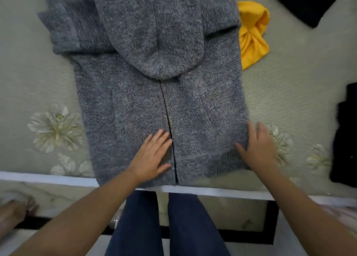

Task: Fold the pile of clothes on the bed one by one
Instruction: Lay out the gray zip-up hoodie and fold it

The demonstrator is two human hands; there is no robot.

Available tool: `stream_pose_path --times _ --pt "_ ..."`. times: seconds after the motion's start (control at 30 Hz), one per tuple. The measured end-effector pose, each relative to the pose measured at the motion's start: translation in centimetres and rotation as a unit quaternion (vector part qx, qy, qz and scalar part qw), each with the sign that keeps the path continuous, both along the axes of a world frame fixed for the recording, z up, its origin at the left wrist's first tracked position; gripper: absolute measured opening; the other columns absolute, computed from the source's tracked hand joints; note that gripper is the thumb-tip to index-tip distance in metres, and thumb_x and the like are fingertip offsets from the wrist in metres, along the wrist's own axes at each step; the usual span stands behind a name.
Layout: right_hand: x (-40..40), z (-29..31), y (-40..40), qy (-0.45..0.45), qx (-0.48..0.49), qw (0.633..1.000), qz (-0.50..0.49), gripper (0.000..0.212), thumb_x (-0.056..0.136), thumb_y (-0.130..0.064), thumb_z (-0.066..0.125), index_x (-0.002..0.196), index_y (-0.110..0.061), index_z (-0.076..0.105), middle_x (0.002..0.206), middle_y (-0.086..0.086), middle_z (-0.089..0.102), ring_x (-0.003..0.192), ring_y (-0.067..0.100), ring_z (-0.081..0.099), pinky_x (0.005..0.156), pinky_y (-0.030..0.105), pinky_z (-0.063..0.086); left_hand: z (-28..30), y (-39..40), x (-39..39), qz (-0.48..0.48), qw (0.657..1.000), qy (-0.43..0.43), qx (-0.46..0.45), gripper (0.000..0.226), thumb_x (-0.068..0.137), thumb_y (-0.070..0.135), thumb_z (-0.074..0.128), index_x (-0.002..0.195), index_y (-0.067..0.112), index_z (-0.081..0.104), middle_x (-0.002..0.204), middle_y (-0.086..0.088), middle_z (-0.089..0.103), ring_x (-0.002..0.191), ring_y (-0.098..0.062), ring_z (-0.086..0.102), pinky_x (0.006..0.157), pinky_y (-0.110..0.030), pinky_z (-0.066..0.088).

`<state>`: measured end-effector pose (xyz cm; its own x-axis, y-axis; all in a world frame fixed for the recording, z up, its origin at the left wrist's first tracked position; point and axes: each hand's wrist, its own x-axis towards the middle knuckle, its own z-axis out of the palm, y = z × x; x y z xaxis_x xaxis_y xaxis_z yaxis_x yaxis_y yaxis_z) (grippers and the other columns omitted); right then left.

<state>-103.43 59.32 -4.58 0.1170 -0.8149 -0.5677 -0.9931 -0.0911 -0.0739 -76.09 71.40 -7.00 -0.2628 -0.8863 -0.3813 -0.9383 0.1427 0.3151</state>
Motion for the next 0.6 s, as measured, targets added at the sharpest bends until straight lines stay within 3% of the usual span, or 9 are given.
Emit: stream_pose_path --times 0.07,0.17,0.23,0.33,0.4,0.43,0.5,0.53,0.6 --pt "-2.1 -0.7 1.6 -0.02 0.041 0.994 -0.103 0.072 0.08 -0.026 0.068 0.135 0.005 0.032 0.136 0.027 0.038 0.126 0.037 0.037 0.102 0.044 0.032 -0.3 3.7 -1.6 -0.02 0.996 -0.046 0.079 0.091 0.037 0.052 0.087 0.109 0.0 0.065 0.116 -0.02 0.062 0.105 -0.039 0.06 0.076 -0.054 0.049" --pt "-2.2 -0.9 3.1 -0.139 0.023 0.968 -0.207 0.061 0.082 -0.007 0.065 0.134 0.001 0.034 0.12 0.022 0.054 0.11 0.035 0.052 0.086 0.034 0.04 -0.6 6.3 -2.6 -0.018 0.985 -0.089 0.144 0.101 0.027 0.058 0.086 0.107 -0.001 0.066 0.114 -0.022 0.063 0.103 -0.038 0.061 0.076 -0.055 0.049" --pt "-1.6 -0.8 3.6 -0.179 0.013 0.961 -0.21 0.061 0.083 0.0 0.059 0.138 -0.005 0.033 0.116 0.018 0.058 0.103 0.032 0.057 0.083 0.033 0.042 -1.0 6.4 -2.4 -0.017 0.987 -0.102 0.124 0.102 0.024 0.053 0.088 0.107 -0.003 0.065 0.114 -0.023 0.062 0.103 -0.039 0.061 0.077 -0.055 0.048" --pt "-1.5 -0.4 3.8 -0.194 -0.029 0.97 -0.143 0.06 0.083 0.005 0.052 0.139 -0.006 0.033 0.125 0.016 0.055 0.111 0.033 0.054 0.091 0.037 0.042 -1.1 6.1 -1.9 -0.038 0.987 -0.115 0.109 0.099 0.025 0.046 0.091 0.107 -0.003 0.065 0.114 -0.023 0.062 0.103 -0.04 0.061 0.078 -0.055 0.049" --pt "-2.2 0.5 3.1 -0.212 -0.005 0.96 -0.184 0.056 0.084 0.008 0.05 0.135 -0.012 0.041 0.107 0.009 0.063 0.099 0.034 0.06 0.08 0.033 0.047 -1.3 6.2 -1.7 -0.04 0.987 -0.117 0.1 0.098 0.034 0.046 0.09 0.115 -0.003 0.06 0.121 -0.024 0.058 0.11 -0.04 0.056 0.085 -0.055 0.046" --pt "-2.6 1.4 2.4 -0.26 0.032 0.934 -0.245 0.053 0.084 0.011 0.048 0.129 -0.017 0.048 0.084 -0.001 0.065 0.081 0.026 0.065 0.066 0.028 0.049 -1.4 6.4 -1.6 -0.039 0.988 -0.114 0.1 0.098 0.047 0.046 0.086 0.124 -0.003 0.051 0.131 -0.024 0.049 0.12 -0.041 0.048 0.095 -0.054 0.039" --pt "-3.4 3.3 1.2 -0.364 0.083 0.854 -0.364 0.056 0.084 0.017 0.043 0.103 -0.031 0.065 0.052 -0.013 0.059 0.048 0.006 0.059 0.044 0.015 0.046 -2.3 7.2 -1.2 -0.021 0.991 -0.095 0.091 0.092 0.077 0.048 0.064 0.143 0.005 0.016 0.151 -0.017 0.014 0.14 -0.036 0.012 0.113 -0.045 0.007" --pt "-3.6 3.9 0.6 -0.393 0.096 0.823 -0.399 0.06 0.083 0.018 0.041 0.088 -0.034 0.07 0.048 -0.012 0.06 0.043 0.003 0.057 0.04 0.014 0.045 -2.6 7.4 -1.0 -0.006 0.992 -0.078 0.1 0.088 0.084 0.047 0.054 0.144 0.009 0.003 0.153 -0.012 -0.001 0.142 -0.029 -0.002 0.113 -0.038 -0.007" --pt "-3.2 4.8 -0.4 -0.413 0.113 0.792 -0.436 0.056 0.083 0.018 0.039 0.076 -0.028 0.07 0.049 -0.008 0.063 0.041 0.004 0.058 0.038 0.013 0.045 -3.0 7.5 -1.0 0.032 0.993 -0.052 0.105 0.085 0.086 0.044 0.049 0.145 0.013 -0.003 0.154 -0.006 -0.008 0.142 -0.021 -0.009 0.111 -0.033 -0.014"
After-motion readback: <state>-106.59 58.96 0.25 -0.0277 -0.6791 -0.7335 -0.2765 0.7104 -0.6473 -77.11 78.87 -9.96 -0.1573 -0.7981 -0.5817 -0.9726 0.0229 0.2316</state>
